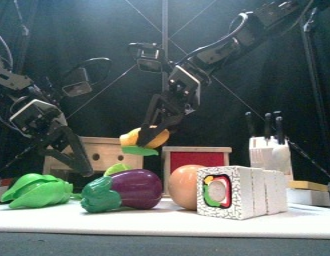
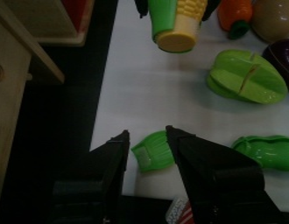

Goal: Regrasp corn

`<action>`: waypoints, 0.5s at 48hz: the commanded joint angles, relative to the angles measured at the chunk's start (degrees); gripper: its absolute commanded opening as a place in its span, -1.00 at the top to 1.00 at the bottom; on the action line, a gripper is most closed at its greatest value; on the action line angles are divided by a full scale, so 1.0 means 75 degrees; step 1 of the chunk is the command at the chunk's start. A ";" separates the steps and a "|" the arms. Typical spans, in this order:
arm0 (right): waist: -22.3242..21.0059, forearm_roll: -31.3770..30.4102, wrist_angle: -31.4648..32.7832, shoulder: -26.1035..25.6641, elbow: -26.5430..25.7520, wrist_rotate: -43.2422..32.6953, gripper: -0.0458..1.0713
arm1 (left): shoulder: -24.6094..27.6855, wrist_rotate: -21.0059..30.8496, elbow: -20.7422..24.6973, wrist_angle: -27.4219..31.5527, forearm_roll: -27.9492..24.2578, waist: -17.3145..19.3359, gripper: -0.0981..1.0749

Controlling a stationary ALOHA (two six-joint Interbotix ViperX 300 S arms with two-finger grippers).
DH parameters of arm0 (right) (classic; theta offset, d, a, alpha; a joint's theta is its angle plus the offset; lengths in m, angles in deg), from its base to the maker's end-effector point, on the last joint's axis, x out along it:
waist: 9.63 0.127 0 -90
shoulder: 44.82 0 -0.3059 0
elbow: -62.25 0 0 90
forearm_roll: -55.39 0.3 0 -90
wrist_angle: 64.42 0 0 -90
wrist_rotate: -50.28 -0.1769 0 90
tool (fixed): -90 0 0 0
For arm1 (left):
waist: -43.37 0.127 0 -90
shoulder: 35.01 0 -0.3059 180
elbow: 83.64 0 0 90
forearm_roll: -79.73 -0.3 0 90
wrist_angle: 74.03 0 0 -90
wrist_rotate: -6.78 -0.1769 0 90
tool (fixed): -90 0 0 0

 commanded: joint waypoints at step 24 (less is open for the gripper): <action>0.0000 -0.0152 -0.0070 -0.0223 -0.0199 0.0035 -0.28 | -0.0410 0.0023 0.0469 -0.0082 0.0000 -0.0035 -0.51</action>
